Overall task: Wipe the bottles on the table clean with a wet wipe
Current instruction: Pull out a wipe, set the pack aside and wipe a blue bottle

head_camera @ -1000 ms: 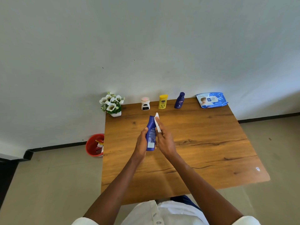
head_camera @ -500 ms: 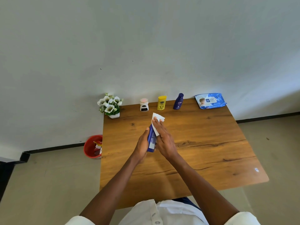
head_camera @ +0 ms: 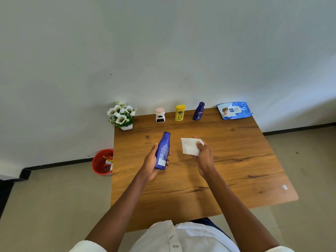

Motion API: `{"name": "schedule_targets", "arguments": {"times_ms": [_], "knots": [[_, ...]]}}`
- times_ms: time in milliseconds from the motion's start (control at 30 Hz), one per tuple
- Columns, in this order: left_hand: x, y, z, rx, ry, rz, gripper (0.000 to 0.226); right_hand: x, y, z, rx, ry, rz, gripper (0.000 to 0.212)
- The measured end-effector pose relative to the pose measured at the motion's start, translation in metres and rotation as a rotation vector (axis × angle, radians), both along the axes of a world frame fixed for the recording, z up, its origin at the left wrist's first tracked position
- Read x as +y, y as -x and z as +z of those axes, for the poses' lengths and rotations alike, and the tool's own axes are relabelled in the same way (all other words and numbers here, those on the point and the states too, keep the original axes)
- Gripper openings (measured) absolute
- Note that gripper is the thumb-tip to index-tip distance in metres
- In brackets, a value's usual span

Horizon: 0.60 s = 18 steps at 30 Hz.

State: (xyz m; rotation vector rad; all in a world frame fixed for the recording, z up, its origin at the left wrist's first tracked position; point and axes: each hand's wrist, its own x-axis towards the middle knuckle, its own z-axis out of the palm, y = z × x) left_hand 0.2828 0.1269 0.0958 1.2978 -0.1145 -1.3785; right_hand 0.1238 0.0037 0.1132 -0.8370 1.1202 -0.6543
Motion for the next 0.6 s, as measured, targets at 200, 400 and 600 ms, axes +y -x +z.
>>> {"name": "schedule_targets", "arguments": {"times_ms": [200,400,600], "knots": [[-0.008,0.012,-0.001,-0.141,0.024,-0.067,0.068,0.006,-0.014,0.006,0.007,0.028,0.020,0.025],[-0.015,0.024,0.002,-0.370,0.050,-0.073,0.059,0.016,-0.029,0.017,-0.073,0.041,0.103,0.021],[-0.019,0.026,0.007,-0.514,0.054,-0.067,0.053,0.015,-0.021,0.027,-0.459,-0.255,0.013,0.051]]}}
